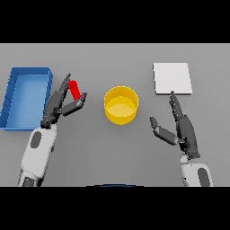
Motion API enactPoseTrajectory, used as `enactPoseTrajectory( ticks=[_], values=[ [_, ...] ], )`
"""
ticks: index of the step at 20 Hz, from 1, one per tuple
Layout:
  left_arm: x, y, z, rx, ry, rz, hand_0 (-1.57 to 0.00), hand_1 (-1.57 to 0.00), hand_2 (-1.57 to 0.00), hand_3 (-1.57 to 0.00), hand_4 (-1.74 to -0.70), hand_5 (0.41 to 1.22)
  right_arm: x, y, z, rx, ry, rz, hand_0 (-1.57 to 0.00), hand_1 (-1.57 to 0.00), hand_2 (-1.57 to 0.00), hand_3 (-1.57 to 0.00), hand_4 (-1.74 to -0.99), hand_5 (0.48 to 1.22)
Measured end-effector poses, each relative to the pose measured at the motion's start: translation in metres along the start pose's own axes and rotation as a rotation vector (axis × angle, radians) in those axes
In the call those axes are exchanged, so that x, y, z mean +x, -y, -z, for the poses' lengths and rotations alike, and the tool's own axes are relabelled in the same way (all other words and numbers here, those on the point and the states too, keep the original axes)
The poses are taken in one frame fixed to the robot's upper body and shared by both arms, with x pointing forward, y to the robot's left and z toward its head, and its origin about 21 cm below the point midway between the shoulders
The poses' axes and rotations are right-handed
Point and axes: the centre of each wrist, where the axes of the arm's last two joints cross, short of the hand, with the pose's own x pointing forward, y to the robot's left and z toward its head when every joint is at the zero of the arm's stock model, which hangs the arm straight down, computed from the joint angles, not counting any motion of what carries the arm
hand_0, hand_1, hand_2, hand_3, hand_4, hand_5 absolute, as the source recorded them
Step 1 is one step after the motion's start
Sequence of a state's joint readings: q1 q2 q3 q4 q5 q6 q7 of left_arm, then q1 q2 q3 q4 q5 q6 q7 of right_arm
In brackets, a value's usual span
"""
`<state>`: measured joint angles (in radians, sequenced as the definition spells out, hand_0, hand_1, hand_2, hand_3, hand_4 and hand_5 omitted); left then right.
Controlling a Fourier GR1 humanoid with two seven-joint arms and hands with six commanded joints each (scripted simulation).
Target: Pick up the red beaker and tilt it to pour out 1 green nut into yellow bowl. Pick up the yellow bowl and place it on the metallic measuring scale.
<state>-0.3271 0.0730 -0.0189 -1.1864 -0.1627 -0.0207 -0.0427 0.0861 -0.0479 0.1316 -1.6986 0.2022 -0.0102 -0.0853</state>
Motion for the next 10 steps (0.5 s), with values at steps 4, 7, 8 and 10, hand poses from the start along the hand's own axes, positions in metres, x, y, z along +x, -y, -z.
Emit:
enactPoseTrajectory(
  ticks=[4,7,8,10],
  values=[
    [0.003,0.005,0.020,0.004,-0.031,0.029,0.00,0.00,0.00,0.00,-1.20,0.669,0.003,0.005,0.001,-0.013,0.001,-0.003,0.00,0.00,0.00,0.00,-1.234,0.635],
    [0.002,0.005,0.030,0.015,-0.039,0.025,0.00,0.00,0.00,0.00,-1.22,0.678,0.000,0.002,0.000,-0.016,-0.001,-0.005,0.00,0.00,0.00,0.00,-1.241,0.641],
    [0.000,0.005,0.032,0.017,-0.035,0.020,0.00,0.00,0.00,0.00,-1.23,0.687,-0.002,0.007,-0.003,-0.018,0.003,-0.011,0.00,0.00,0.00,0.00,-1.242,0.642],
    [-0.004,0.009,0.036,0.014,-0.020,-0.014,0.00,0.00,0.00,0.00,-1.27,0.700,-0.001,0.006,-0.002,-0.025,-0.007,-0.008,0.00,0.00,0.00,0.00,-1.244,0.643]
  ],
)
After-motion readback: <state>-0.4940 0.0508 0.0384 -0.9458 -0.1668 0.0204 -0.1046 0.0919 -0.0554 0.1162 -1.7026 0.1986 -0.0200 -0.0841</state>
